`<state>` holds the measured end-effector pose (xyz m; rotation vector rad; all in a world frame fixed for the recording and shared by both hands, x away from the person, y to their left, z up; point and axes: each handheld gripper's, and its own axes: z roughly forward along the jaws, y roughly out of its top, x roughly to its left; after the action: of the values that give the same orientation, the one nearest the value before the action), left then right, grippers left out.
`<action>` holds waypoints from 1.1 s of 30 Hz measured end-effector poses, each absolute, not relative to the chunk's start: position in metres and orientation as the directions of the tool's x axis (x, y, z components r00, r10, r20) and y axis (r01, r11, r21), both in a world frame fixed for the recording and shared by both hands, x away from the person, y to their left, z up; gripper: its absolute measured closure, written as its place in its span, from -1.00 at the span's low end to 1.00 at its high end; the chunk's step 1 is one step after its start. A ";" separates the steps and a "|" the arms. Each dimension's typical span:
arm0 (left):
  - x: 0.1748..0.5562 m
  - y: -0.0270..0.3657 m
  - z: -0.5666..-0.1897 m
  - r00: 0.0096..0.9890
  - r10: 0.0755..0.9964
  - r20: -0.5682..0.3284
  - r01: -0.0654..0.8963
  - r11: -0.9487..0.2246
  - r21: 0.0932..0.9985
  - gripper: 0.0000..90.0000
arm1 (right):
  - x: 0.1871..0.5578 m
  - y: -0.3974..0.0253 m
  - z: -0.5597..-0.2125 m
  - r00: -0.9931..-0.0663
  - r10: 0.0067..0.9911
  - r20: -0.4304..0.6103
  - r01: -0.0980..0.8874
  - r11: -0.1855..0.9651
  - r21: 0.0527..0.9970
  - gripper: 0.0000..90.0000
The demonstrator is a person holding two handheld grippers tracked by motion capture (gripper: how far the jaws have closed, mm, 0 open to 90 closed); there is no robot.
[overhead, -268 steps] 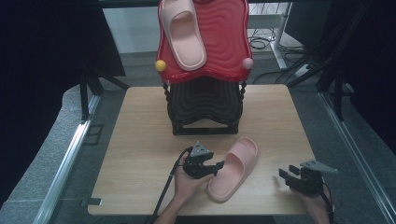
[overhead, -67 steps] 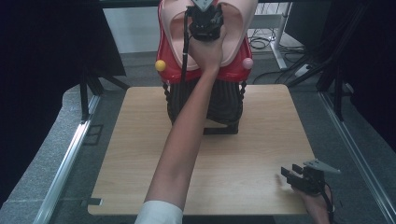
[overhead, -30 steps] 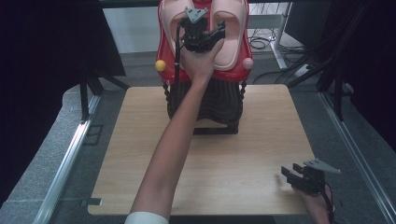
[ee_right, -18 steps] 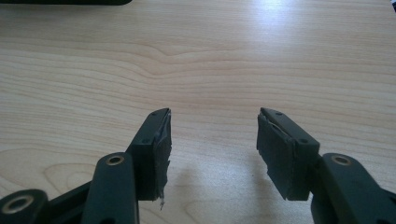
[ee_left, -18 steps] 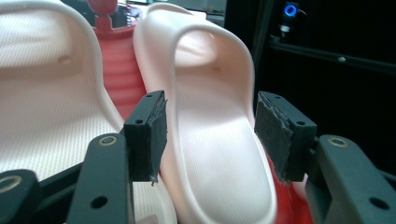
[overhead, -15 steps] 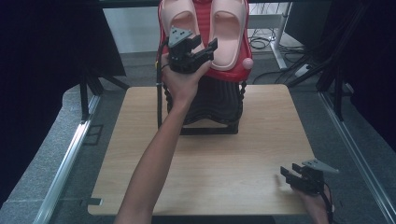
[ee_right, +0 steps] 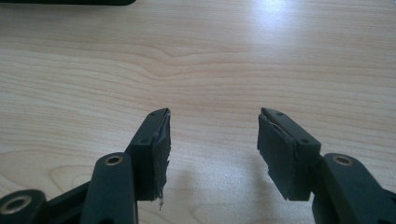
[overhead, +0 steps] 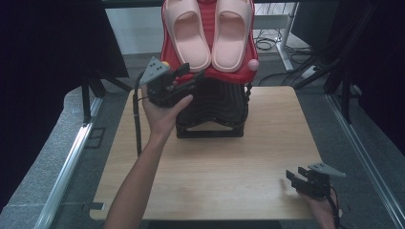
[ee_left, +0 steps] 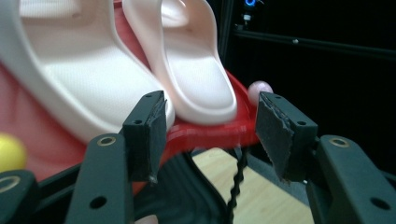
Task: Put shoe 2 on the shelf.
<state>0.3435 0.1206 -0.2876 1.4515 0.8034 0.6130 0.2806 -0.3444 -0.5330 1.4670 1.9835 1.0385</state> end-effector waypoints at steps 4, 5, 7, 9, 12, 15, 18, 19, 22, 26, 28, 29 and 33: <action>0.329 0.133 -0.301 0.625 0.776 -0.085 0.104 0.025 0.994 -0.03 | 0.282 -0.343 -0.534 -0.325 0.943 0.067 0.598 0.150 0.788 -0.01; 0.325 0.136 -0.305 0.627 0.774 -0.086 0.104 0.026 0.994 -0.03 | 0.282 -0.343 -0.534 -0.325 0.944 0.066 0.599 0.151 0.786 -0.01; 0.320 0.139 -0.314 0.633 0.768 -0.098 0.111 0.035 0.993 -0.03 | 0.282 -0.342 -0.535 -0.324 0.944 0.066 0.599 0.151 0.786 -0.01; 0.314 0.142 -0.327 0.638 0.763 -0.103 0.123 0.031 0.992 -0.03 | 0.282 -0.341 -0.535 -0.325 0.943 0.065 0.599 0.152 0.786 -0.01; 0.307 0.146 -0.345 0.637 0.764 -0.105 0.138 0.021 0.990 -0.03 | 0.282 -0.341 -0.535 -0.326 0.943 0.065 0.600 0.153 0.785 -0.02; 0.302 0.148 -0.363 0.623 0.777 -0.084 0.141 -0.007 0.990 -0.02 | 0.282 -0.341 -0.536 -0.324 0.944 0.065 0.601 0.152 0.784 -0.02; 0.300 0.152 -0.381 0.632 0.769 -0.099 0.167 -0.010 0.986 -0.02 | 0.283 -0.341 -0.537 -0.324 0.944 0.065 0.606 0.155 0.780 -0.02; 0.300 0.152 -0.385 0.631 0.768 -0.112 0.176 -0.001 0.984 -0.02 | 0.283 -0.341 -0.537 -0.325 0.943 0.063 0.607 0.157 0.779 -0.02; 0.300 0.156 -0.406 0.629 0.765 -0.140 0.218 -0.001 0.976 -0.02 | 0.284 -0.340 -0.538 -0.328 0.943 0.062 0.609 0.160 0.777 -0.02; 0.297 0.160 -0.426 0.622 0.768 -0.155 0.250 -0.007 0.968 -0.03 | 0.284 -0.340 -0.538 -0.328 0.943 0.060 0.609 0.162 0.776 -0.02; 0.294 0.161 -0.436 0.621 0.767 -0.161 0.268 -0.015 0.963 -0.02 | 0.284 -0.340 -0.539 -0.327 0.943 0.060 0.609 0.162 0.776 -0.02; 0.292 0.162 -0.442 0.617 0.771 -0.157 0.274 -0.024 0.961 -0.02 | 0.284 -0.340 -0.539 -0.327 0.943 0.060 0.609 0.162 0.776 -0.02; 0.290 0.165 -0.452 0.612 0.772 -0.171 0.293 -0.021 0.956 -0.03 | 0.285 -0.340 -0.539 -0.328 0.943 0.058 0.610 0.165 0.775 -0.02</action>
<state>0.2905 0.1647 -0.4524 1.5978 0.9090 0.4815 0.2845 -0.3396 -0.5388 1.4685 2.0060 1.0060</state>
